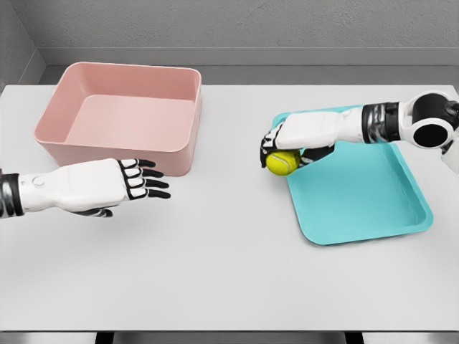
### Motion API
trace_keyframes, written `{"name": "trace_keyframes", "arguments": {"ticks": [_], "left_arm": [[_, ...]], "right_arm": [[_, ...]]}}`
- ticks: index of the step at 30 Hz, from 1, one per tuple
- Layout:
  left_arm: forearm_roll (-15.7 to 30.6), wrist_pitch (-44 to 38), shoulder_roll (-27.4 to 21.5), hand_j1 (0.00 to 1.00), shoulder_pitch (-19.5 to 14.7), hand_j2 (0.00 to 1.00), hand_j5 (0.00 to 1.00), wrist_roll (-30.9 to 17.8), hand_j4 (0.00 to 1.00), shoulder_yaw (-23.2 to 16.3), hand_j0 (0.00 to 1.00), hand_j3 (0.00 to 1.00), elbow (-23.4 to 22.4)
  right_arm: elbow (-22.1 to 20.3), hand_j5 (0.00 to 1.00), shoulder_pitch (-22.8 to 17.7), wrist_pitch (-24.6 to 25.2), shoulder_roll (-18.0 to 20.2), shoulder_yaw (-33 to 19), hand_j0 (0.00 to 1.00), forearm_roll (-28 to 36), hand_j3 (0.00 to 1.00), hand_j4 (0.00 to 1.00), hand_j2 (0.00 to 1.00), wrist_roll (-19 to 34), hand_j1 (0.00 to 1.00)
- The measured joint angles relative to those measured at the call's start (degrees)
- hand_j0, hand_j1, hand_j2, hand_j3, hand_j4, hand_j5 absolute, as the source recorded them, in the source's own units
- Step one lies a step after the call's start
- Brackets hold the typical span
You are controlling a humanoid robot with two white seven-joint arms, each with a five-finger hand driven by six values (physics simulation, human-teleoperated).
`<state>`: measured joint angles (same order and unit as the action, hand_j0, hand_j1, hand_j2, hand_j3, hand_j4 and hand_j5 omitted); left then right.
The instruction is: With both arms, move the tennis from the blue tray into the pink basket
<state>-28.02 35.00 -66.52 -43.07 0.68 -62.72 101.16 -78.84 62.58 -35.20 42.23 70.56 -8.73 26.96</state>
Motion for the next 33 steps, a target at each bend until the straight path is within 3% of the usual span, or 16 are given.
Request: {"name": "trace_keyframes", "arguments": {"ticks": [9, 14, 20, 26, 33], "left_arm": [[-0.2, 0.0, -1.0, 1.00, 0.9, 1.00, 1.00, -0.1, 1.00, -0.2, 1.00, 1.00, 0.0], [-4.8, 0.0, -2.4, 1.00, 0.9, 1.00, 1.00, -0.4, 1.00, -0.5, 1.00, 1.00, 0.0], [-8.9, 0.0, -2.8, 1.00, 1.0, 1.00, 1.00, -3.8, 1.00, -0.6, 1.00, 1.00, 0.0], [-9.4, 0.0, -2.9, 1.00, 1.0, 1.00, 1.00, -4.3, 1.00, -0.3, 1.00, 1.00, 0.0], [-9.2, 0.0, -3.1, 1.00, 0.9, 1.00, 1.00, -4.3, 1.00, 0.0, 1.00, 1.00, 0.0]], "right_arm": [[-1.4, 0.51, -1.1, 0.0, -5.4, 0.4, 0.51, 0.0, 0.51, 0.51, 0.51, 1.7, 0.51], [-0.9, 0.50, -1.8, 0.6, -9.0, 0.6, 0.50, -0.1, 0.50, 0.50, 0.50, 2.0, 0.50], [1.8, 0.50, -2.2, 1.7, -12.7, 1.7, 0.50, -0.2, 0.50, 0.50, 0.50, 2.0, 0.50], [4.1, 0.50, -2.5, 2.9, -16.5, 3.1, 0.50, -0.4, 0.50, 0.50, 0.50, 2.0, 0.50], [6.3, 0.50, -3.2, 3.1, -18.1, 4.3, 0.50, -0.7, 0.50, 0.50, 0.50, 2.0, 0.50]]}}
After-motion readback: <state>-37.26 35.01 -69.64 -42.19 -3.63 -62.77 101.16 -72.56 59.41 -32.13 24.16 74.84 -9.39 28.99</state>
